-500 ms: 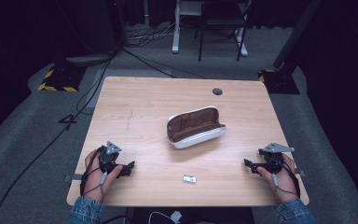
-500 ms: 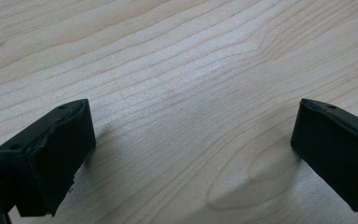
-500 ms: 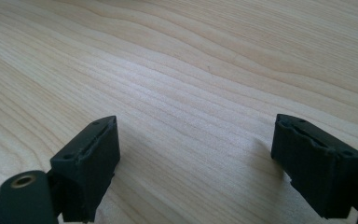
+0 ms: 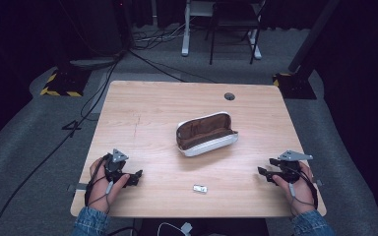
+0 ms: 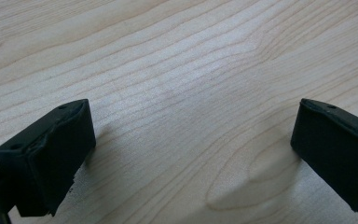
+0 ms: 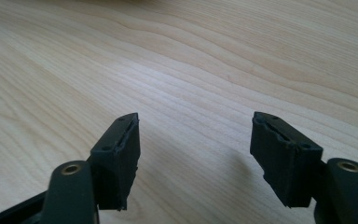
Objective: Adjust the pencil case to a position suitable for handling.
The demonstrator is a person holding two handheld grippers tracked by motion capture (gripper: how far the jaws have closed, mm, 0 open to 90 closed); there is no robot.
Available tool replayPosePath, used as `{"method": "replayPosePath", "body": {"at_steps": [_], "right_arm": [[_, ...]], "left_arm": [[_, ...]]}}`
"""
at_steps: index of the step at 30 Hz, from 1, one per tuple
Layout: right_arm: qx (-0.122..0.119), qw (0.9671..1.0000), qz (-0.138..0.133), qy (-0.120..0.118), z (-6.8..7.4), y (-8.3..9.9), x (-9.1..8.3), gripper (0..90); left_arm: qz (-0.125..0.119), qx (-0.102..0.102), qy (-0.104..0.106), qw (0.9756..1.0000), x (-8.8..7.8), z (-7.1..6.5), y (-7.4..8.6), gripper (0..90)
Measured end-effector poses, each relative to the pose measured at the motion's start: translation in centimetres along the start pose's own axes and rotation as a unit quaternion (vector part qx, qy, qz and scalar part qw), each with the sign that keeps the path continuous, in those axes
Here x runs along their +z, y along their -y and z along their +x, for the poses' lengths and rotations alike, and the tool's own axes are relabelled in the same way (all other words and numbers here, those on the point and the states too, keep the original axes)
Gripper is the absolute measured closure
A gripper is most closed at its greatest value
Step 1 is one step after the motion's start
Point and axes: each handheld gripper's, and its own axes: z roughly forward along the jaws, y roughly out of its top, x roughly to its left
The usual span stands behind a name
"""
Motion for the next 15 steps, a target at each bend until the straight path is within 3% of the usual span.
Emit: {"method": "replayPosePath", "body": {"at_steps": [8,15], "right_arm": [[-0.02,0.9995,-0.016,-0.016,1.6,-1.0,-1.4,35.3],[-0.023,0.9988,-0.022,-0.036,3.2,-1.8,-2.4,35.3]], "left_arm": [[0.001,0.0,0.001,1.0,0.0,0.0,0.0,0.2],[-0.001,0.0,0.002,1.0,0.1,0.0,-0.1,0.2]]}}
